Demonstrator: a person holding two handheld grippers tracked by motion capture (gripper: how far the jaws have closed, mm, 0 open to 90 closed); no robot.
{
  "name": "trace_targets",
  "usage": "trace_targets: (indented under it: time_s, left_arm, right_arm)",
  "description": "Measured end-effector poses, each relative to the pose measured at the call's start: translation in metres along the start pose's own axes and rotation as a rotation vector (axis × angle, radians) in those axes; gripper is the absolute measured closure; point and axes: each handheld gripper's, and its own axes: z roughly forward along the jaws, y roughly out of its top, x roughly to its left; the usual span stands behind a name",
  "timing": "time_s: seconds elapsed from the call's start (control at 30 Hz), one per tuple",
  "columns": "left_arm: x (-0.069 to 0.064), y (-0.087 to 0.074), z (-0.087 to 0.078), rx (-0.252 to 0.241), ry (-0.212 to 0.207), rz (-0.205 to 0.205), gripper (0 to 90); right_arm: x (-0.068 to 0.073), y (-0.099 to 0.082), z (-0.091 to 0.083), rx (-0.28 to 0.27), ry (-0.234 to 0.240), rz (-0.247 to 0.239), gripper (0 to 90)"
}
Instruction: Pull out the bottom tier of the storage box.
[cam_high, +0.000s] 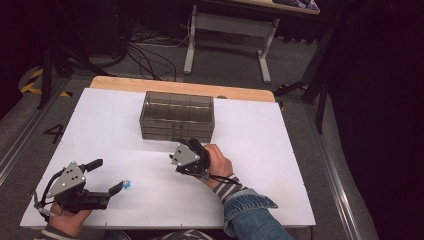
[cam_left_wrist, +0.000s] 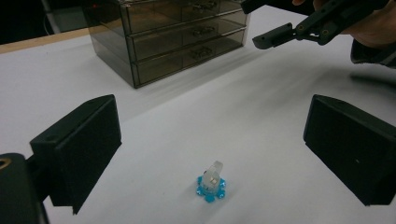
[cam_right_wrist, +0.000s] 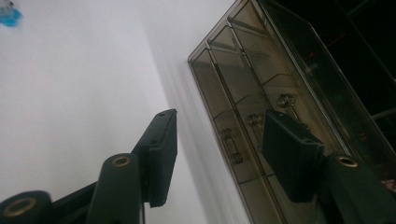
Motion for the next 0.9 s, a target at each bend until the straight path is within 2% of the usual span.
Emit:
trace_targets:
  time_s: [0.07,0.1,0.2,0.23,0.27,0.4,0.43,0.57,0.73,0.9]
  left_arm:
    - [0.001,0.000,0.000,-0.001,-0.002,-0.003,4.7]
    - [0.001,0.000,0.000,-0.001,-0.002,-0.003,4.7]
    - [0.000,0.000,0.000,0.000,-0.002,-0.002,4.7]
    - [0.000,0.000,0.000,0.001,-0.002,-0.001,4.7]
    - [0.000,0.000,0.000,0.001,-0.001,-0.001,4.7]
    - [0.001,0.000,0.000,0.000,-0.001,-0.003,4.7]
    - [0.001,0.000,0.000,-0.001,-0.002,-0.003,4.7]
    - [0.001,0.000,0.000,0.000,-0.002,-0.003,4.7]
    - [0.001,0.000,0.000,0.001,0.003,-0.003,4.7]
    - [0.001,0.000,0.000,0.001,0.001,-0.002,4.7]
  right_arm:
    - [0.003,0.000,0.002,0.007,-0.043,-0.024,46.8]
    - [0.003,0.000,0.002,0.007,-0.043,-0.024,46.8]
    - [0.004,-0.001,0.004,0.033,-0.057,-0.071,46.9]
    - [0.006,-0.001,0.007,0.030,-0.080,-0.058,47.1]
    - [0.007,-0.002,0.008,0.054,-0.077,-0.088,47.6]
    - [0.010,-0.004,0.012,0.065,-0.098,-0.108,49.5]
    - [0.011,-0.004,0.013,0.060,-0.116,-0.107,50.1]
    - [0.013,-0.005,0.015,0.057,-0.125,-0.136,50.9]
    - [0.016,-0.010,0.018,0.079,-0.136,-0.212,50.9]
    - [0.018,-0.012,0.020,0.087,-0.144,-0.247,50.9]
